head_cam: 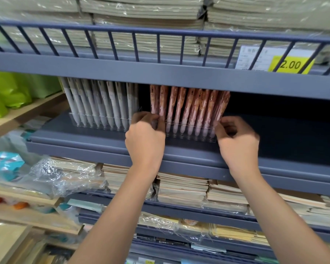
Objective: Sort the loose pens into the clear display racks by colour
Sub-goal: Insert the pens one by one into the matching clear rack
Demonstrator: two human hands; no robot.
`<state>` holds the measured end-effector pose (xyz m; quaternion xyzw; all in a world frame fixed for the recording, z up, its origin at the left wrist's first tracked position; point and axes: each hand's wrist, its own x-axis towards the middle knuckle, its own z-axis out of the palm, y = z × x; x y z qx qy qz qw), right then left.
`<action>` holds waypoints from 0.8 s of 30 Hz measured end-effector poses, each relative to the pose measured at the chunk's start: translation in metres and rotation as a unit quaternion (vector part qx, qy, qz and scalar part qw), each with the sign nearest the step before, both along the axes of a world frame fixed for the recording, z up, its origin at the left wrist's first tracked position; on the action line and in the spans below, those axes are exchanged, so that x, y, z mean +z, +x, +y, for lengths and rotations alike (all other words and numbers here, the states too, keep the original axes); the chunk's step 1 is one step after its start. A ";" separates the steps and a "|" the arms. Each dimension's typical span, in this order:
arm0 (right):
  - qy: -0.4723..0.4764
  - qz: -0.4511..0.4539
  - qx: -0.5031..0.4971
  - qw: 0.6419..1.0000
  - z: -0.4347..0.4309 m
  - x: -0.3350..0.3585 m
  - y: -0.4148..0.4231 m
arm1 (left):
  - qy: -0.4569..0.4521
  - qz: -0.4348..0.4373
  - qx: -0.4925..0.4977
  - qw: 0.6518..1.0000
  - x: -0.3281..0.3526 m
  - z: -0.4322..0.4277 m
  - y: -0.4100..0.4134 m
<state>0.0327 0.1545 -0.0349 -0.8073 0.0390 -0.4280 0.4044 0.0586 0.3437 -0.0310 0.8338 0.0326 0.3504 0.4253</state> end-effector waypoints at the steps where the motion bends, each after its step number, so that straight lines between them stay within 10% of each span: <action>1: 0.000 0.000 0.000 1.000 0.000 0.000 0.000 | -0.001 0.001 0.000 1.000 0.000 0.000 0.000; 24: 0.013 0.002 0.013 1.000 0.001 0.002 -0.003 | 0.010 -0.027 0.006 1.000 0.006 -0.021 -0.007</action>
